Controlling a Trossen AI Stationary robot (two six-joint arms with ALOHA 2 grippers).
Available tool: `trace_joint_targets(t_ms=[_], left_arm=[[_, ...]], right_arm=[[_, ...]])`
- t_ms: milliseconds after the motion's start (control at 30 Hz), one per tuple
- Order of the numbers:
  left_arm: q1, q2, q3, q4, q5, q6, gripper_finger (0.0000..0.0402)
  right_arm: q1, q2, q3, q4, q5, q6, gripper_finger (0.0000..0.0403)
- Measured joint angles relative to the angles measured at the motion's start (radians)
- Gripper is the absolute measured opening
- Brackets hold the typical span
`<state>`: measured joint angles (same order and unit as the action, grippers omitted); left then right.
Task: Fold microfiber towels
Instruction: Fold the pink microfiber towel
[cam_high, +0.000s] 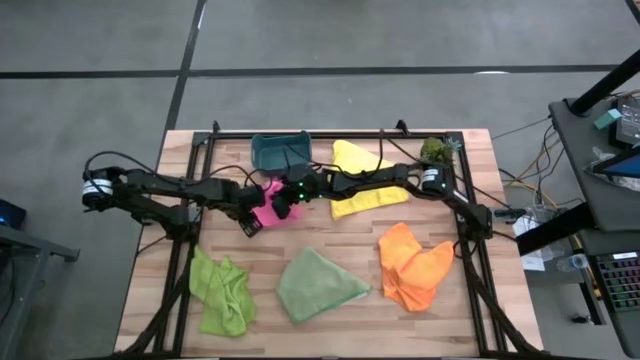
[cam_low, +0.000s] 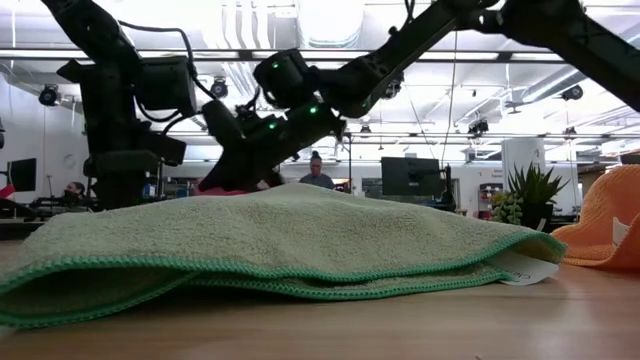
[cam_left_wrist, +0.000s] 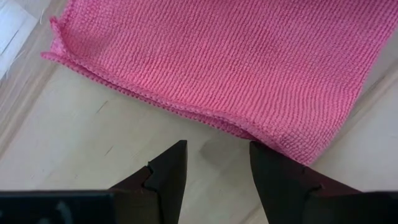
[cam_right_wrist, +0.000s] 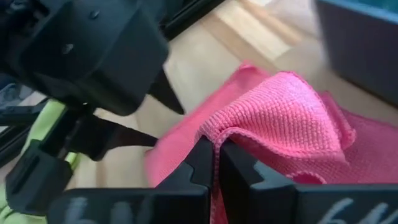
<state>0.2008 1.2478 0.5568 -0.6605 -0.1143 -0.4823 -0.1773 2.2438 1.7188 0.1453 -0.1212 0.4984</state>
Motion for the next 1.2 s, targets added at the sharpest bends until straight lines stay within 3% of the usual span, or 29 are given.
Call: trace_joint_targets(t_ms=[267, 633, 800, 1000, 1200], left_arm=[[0.000, -0.001, -0.008, -0.005, 0.000, -0.001, 0.0160], [-0.001, -0.001, 0.001, -0.003, 0.000, 0.001, 0.0160], [-0.001, -0.011, 0.019, -0.056, 0.002, 0.001, 0.0160], [-0.001, -0.063, 0.056, -0.174, 0.005, 0.001, 0.0160], [-0.001, -0.167, 0.072, -0.191, 0.011, 0.031, 0.0160]], right_arm=[[0.003, 0.051, 0.060, -0.020, -0.035, 0.001, 0.0020], [0.002, 0.045, 0.061, -0.014, -0.036, -0.031, 0.0143], [0.002, 0.015, 0.061, -0.039, -0.038, -0.098, 0.0179], [0.002, -0.054, 0.060, -0.161, -0.036, -0.219, 0.0189], [0.022, -0.116, 0.047, -0.319, -0.036, -0.384, 0.0180]])
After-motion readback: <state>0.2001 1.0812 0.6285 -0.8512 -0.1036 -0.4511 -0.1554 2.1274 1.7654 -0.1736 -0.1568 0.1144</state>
